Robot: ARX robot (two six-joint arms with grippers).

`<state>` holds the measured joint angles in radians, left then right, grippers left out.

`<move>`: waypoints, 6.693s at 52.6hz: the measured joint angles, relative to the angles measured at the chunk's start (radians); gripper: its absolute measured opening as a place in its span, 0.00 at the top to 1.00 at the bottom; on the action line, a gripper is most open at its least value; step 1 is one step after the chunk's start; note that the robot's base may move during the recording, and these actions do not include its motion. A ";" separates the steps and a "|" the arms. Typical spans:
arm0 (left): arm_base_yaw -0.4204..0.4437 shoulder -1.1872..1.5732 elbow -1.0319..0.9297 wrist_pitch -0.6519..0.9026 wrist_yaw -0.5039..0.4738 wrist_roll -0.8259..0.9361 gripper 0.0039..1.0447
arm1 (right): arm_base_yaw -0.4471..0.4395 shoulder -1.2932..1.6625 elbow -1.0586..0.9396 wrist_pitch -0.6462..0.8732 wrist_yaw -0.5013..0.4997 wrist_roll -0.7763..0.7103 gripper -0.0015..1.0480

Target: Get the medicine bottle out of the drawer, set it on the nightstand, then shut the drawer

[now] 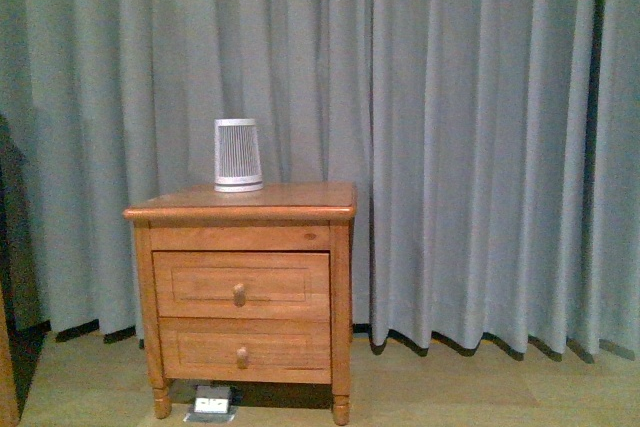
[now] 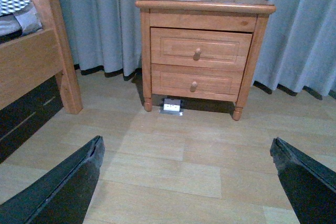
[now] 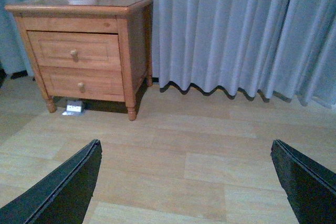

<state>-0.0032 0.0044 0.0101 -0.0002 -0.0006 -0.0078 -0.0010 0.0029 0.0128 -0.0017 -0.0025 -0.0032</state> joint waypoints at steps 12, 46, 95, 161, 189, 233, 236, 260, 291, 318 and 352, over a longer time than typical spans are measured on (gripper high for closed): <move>0.000 0.000 0.000 0.000 0.000 0.000 0.06 | 0.000 0.000 0.000 0.000 0.000 0.000 0.07; 0.000 0.000 0.000 0.000 0.000 0.000 0.06 | 0.000 0.000 0.000 0.000 0.000 0.000 0.07; 0.000 0.000 0.000 0.000 0.000 0.000 0.06 | 0.000 0.000 0.000 0.000 0.000 0.000 0.07; -0.146 1.151 0.247 0.738 -0.108 -0.122 0.06 | 0.000 0.000 0.000 0.000 0.002 0.000 0.07; -0.146 2.054 0.713 1.152 -0.108 -0.010 0.06 | 0.000 0.000 0.000 0.000 0.002 0.000 0.07; -0.096 2.511 1.229 1.082 0.015 0.047 0.06 | 0.000 0.000 0.000 0.000 0.002 0.000 0.07; -0.096 2.518 1.236 1.079 0.019 0.049 0.06 | 0.000 0.000 0.000 0.000 0.002 0.000 0.07; -0.105 2.531 1.246 1.075 0.019 0.056 0.06 | 0.000 0.000 0.000 0.000 0.002 0.000 0.07; -0.107 2.494 1.229 1.074 0.020 0.055 0.14 | 0.000 0.000 0.000 0.000 0.002 0.000 0.07; -0.119 2.475 1.217 1.028 0.050 0.030 0.23 | 0.000 0.000 0.000 0.000 0.002 0.000 0.07; -0.117 2.475 1.205 1.036 0.031 0.029 0.33 | 0.000 0.000 0.000 0.000 0.002 0.000 0.07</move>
<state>-0.1207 2.4790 1.2152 1.0359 0.0303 0.0216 -0.0010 0.0029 0.0128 -0.0017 -0.0006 -0.0032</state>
